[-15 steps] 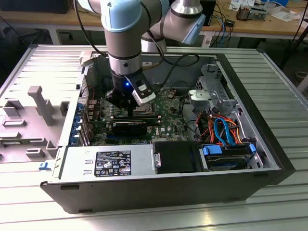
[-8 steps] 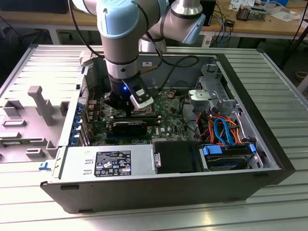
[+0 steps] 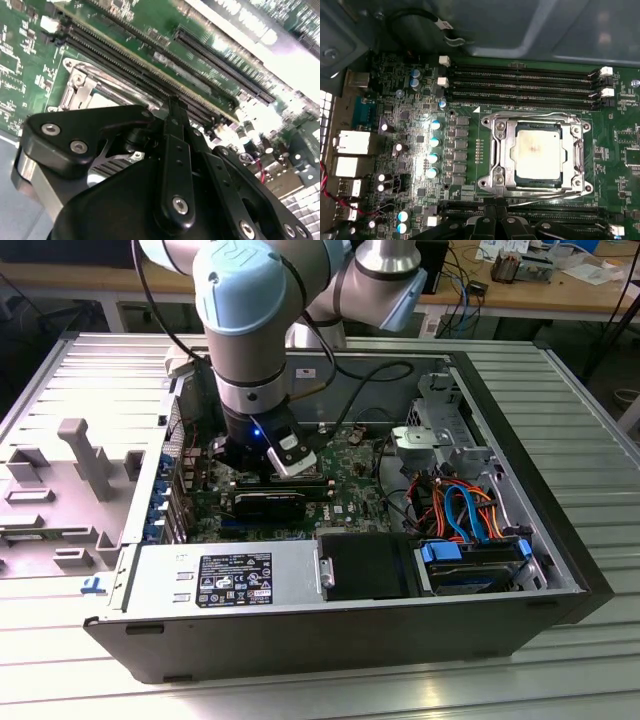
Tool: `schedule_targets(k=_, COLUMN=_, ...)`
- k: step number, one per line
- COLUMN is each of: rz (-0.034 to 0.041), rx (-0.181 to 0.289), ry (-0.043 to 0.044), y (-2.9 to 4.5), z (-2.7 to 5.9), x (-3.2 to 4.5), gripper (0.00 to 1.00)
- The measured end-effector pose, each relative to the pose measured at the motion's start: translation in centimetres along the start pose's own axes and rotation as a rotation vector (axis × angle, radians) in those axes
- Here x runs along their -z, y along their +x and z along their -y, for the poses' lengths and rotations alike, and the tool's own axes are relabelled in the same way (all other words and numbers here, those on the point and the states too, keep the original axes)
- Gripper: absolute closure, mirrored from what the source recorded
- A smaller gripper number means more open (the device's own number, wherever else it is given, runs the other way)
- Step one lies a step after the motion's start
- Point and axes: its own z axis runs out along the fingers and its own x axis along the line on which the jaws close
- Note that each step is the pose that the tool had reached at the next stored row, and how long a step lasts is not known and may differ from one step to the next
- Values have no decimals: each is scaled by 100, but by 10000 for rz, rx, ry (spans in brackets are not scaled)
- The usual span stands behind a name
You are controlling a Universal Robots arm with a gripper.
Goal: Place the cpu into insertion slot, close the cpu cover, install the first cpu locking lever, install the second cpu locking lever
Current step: 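Install the second cpu locking lever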
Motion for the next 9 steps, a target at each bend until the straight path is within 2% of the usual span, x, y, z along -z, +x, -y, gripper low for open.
schedule_targets(k=1, rz=7, rx=-2, ry=-105, y=2, z=33, x=0, gripper=89)
schedule_targets(k=3, rz=29, rx=-7, ry=-505, y=5, z=86, x=0, gripper=89)
schedule_targets(k=4, rz=37, rx=-7, ry=-644, y=6, z=95, x=0, gripper=89)
schedule_targets(k=5, rz=48, rx=-1, ry=-884, y=6, z=106, x=-1, gripper=89)
schedule_targets(k=6, rz=54, rx=4, ry=-1010, y=7, z=112, x=-7, gripper=89)
schedule_targets(k=7, rz=57, rx=7, ry=-1056, y=7, z=116, x=-12, gripper=89)
schedule_targets(k=9, rz=64, rx=6, ry=-1206, y=10, z=141, x=-40, gripper=89)
